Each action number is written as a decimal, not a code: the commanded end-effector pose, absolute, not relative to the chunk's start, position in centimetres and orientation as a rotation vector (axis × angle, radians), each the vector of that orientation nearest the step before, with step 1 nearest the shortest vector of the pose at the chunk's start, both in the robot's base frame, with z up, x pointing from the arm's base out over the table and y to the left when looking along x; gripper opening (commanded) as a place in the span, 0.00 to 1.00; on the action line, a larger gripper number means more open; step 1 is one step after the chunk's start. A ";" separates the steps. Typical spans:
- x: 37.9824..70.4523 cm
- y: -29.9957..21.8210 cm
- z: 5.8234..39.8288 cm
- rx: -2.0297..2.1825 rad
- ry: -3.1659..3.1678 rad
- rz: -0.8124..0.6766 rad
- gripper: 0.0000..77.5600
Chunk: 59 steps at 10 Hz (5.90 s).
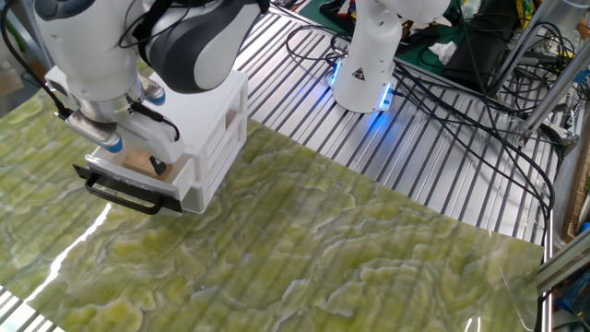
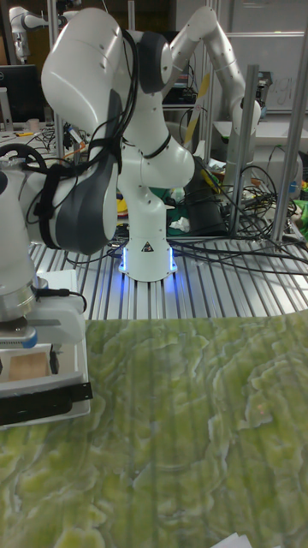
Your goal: Take something out of a drawer
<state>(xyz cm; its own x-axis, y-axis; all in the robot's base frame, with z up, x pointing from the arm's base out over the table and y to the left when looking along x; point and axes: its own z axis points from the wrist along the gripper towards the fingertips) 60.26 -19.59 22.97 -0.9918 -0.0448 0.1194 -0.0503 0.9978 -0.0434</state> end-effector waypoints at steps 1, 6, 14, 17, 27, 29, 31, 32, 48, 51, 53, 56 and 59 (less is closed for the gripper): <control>60.3 -19.5 22.7 0.053 -3.022 0.067 1.00; 60.2 -19.5 22.7 0.016 -3.017 0.064 1.00; 60.2 -19.5 22.7 0.059 -3.000 0.075 1.00; 60.2 -19.5 22.6 0.079 -2.987 0.089 1.00; 58.4 -20.7 20.7 0.124 -2.959 0.091 1.00; 57.7 -20.7 20.4 0.119 -2.959 0.082 1.00; 57.6 -20.6 20.3 0.110 -2.957 0.075 1.00; 57.6 -20.6 20.3 0.116 -2.953 0.079 1.00; 57.6 -20.6 20.3 0.125 -2.920 0.075 0.03; 59.3 -20.5 21.4 0.083 -2.938 0.092 0.03; 59.4 -20.4 21.6 0.071 -2.944 0.091 0.03; 59.6 -20.2 22.0 0.057 -2.961 0.093 0.03; 60.0 -20.0 23.6 0.040 -2.960 0.093 0.03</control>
